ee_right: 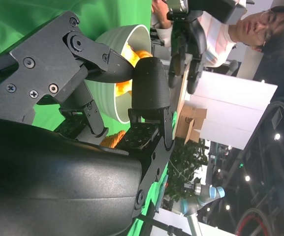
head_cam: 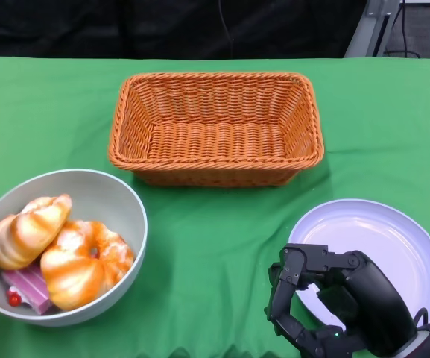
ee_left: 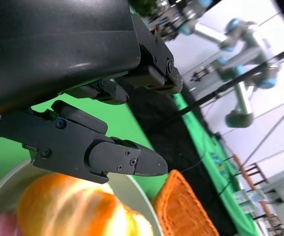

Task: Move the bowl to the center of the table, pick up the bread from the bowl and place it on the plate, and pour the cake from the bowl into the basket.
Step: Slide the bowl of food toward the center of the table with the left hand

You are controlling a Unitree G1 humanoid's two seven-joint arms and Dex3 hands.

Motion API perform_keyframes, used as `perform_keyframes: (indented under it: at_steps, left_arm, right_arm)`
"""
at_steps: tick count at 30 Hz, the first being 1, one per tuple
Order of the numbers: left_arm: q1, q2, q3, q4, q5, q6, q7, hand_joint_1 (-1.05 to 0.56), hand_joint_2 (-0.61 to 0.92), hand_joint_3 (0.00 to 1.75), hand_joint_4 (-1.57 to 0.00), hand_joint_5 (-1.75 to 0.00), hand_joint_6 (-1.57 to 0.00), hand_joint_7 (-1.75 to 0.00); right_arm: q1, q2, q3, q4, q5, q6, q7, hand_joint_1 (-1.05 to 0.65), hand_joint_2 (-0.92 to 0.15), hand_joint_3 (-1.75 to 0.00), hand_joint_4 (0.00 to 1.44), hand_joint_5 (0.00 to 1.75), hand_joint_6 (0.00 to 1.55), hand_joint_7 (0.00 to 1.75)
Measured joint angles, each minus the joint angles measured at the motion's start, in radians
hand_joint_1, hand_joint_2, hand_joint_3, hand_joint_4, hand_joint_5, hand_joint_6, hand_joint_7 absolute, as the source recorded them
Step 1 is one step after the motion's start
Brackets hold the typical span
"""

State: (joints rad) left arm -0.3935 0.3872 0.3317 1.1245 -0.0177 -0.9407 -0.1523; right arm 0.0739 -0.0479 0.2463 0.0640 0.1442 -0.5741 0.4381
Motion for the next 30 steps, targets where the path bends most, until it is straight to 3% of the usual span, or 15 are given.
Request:
perform_keyframes:
  at_steps: [12,20,30]
  left_arm:
    - [-0.010,-0.006,-0.063,0.053,0.000,0.170,-0.003,-0.60,0.92,0.24,-0.45,0.00,-0.37,0.00]
    - [-0.019,-0.032,-0.056,0.040,-0.064,0.299,-0.043,-0.53,0.92,0.28,-0.42,0.00,-0.32,0.00]
    - [-0.021,-0.068,-0.062,-0.030,-0.096,0.405,-0.040,-0.55,0.92,0.30,-0.32,0.00,-0.28,0.00]
  right_arm:
    - [-0.001,0.003,0.000,0.010,0.001,-0.011,0.002,-0.21,-0.44,-1.08,0.89,1.65,0.82,1.43]
    - [-0.001,0.003,0.000,0.012,0.002,-0.012,0.002,-0.21,-0.42,-1.11,0.89,1.65,0.82,1.42]
    - [-0.003,0.003,0.000,0.015,-0.001,-0.020,0.002,-0.20,-0.44,-1.08,0.90,1.64,0.83,1.42]
